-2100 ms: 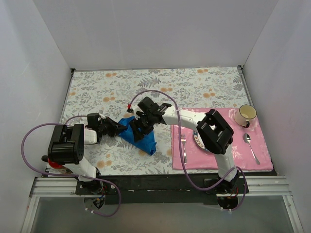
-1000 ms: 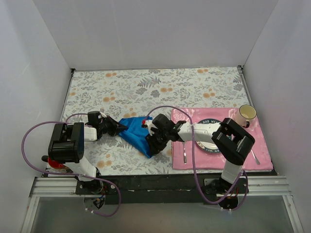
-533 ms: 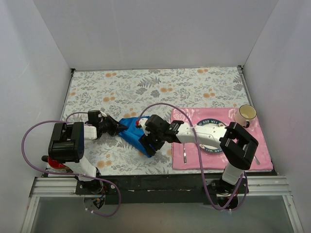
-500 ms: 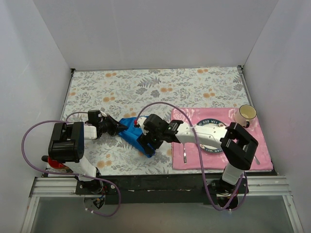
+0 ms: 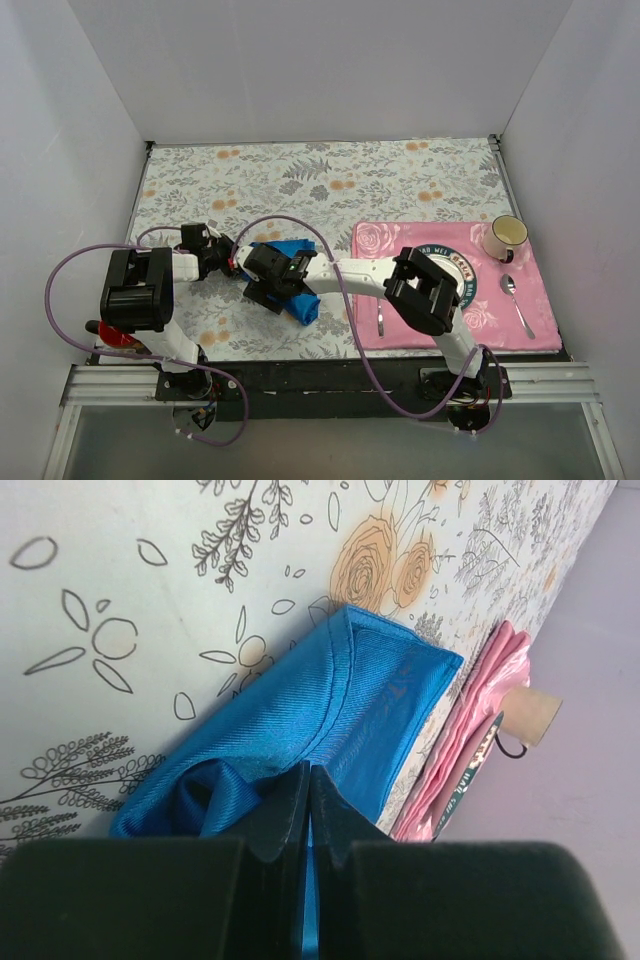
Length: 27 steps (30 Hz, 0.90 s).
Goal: Fold the napkin, place the utensils inside, and roll it up
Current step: Roll the napkin with the utensil
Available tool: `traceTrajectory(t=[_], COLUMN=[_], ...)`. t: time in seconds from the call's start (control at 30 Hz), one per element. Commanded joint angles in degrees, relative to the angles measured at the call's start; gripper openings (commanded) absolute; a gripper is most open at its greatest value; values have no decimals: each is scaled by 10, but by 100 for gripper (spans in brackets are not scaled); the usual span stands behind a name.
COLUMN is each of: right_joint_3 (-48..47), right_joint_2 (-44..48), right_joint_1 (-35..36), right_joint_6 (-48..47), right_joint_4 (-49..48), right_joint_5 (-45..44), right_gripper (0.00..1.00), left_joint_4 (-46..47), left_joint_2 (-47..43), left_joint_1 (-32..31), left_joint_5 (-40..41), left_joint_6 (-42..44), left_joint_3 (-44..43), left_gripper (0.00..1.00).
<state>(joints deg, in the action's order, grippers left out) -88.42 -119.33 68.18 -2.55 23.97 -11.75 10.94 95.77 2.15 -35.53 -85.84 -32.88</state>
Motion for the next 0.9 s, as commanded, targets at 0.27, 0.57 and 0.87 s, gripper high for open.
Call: traceTrajectory(t=[0.27,0.57,0.87], right_joint_3=[46,121,181], right_joint_2=[-25,8,18], right_joint_1=[31,4,-95], right_joint_6=[46,112,204], right_joint_4=[-41,-118,-224], right_joint_5=[-125,10,318], right_gripper=[57,29,19], left_joint_4=[-106,-234,-317], left_joint_2=[-14,-137,-234], left_joint_1=[4,3,3], left_joint_5=[100,185,192], left_joint_6=[33,63,77], left_joint_3=[5,-79,-125], left_gripper=[0,57,63])
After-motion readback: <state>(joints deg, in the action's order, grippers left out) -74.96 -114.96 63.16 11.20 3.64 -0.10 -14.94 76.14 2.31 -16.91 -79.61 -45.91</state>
